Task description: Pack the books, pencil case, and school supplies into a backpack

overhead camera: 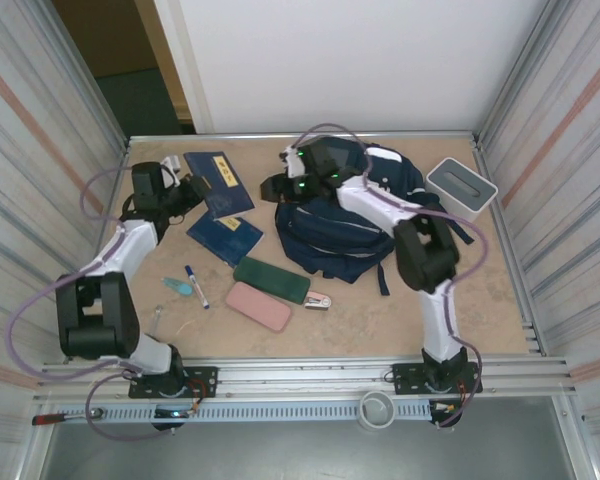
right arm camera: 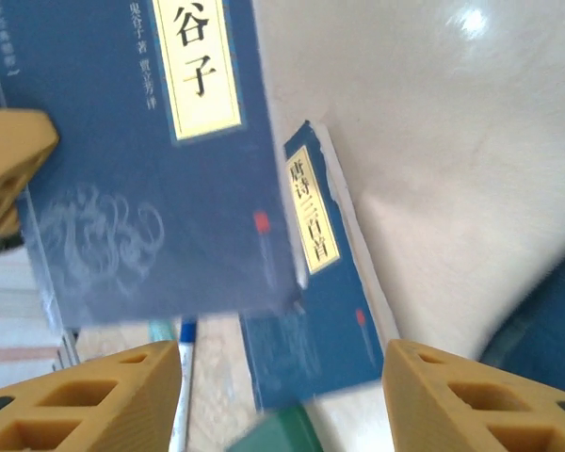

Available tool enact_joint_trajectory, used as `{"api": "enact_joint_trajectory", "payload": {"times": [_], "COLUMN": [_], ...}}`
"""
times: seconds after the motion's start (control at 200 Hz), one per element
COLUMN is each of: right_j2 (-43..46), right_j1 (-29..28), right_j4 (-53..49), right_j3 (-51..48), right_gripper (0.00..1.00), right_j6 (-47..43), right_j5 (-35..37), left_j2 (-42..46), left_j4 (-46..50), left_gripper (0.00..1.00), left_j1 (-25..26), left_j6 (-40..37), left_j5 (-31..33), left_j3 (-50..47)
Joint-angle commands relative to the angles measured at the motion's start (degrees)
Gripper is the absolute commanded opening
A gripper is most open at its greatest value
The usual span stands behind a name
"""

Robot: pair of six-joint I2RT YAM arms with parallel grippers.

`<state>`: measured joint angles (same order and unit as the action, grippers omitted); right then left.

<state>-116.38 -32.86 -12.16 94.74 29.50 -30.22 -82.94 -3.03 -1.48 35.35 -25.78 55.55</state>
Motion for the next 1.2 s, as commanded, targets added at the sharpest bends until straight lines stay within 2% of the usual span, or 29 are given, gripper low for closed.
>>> {"api": "enact_joint_trajectory", "payload": {"times": [0.0,0.06,0.17,0.386,0.541,0.726,0.947,0.982,1.082,1.197], "right_j2": [11.1,15.2,19.8,18.1,15.1,10.2,5.7,5.4,6.4,10.2], "right_j1": [3.9,5.1,4.7,2.0,0.4,0.1,-0.5,-0.8,-1.7,-1.5], "right_j4": [-3.9,-7.4,-15.1,-21.8,-23.1,-22.6,-21.1,-21.1,-21.5,-22.3], "right_j3": [-9.1,-13.1,-17.4,-18.4,-17.9,-15.9,-13.0,-12.6,-11.5,-9.7], "right_gripper": [0.61,0.64,0.7,0.79,0.8,0.78,0.68,0.62,0.35,0.16], "right_j6": [-9.3,-13.5,-24.9,-38.3,-42.9,-43.9,-45.3,-45.6,-45.8,-44.0], "right_j5": [4.8,7.4,19.0,33.0,35.0,37.0,41.3,42.0,42.8,41.6], "left_j2": [5.6,7.3,9.5,10.7,11.1,11.1,11.2,11.2,11.4,12.1], "left_j4": [0.3,1.7,3.1,6.1,7.0,7.5,8.0,7.9,8.2,8.0], "left_gripper": [0.0,0.0,0.0,0.0,0.0,0.0,0.0,0.0,0.0,0.0], "left_j1": [0.5,1.0,1.9,4.7,5.9,6.3,7.0,7.1,8.1,9.5], "left_j6": [2.0,1.7,1.6,0.4,0.1,0.0,-0.1,-0.1,0.2,1.3], "left_j5": [-2.0,-1.7,-2.0,-1.3,-1.0,-1.1,-1.1,-1.2,-1.7,-2.5], "left_j3": [-1.0,-1.2,-1.9,-2.2,-3.1,-4.0,-4.2,-4.2,-4.2,-4.6]}}
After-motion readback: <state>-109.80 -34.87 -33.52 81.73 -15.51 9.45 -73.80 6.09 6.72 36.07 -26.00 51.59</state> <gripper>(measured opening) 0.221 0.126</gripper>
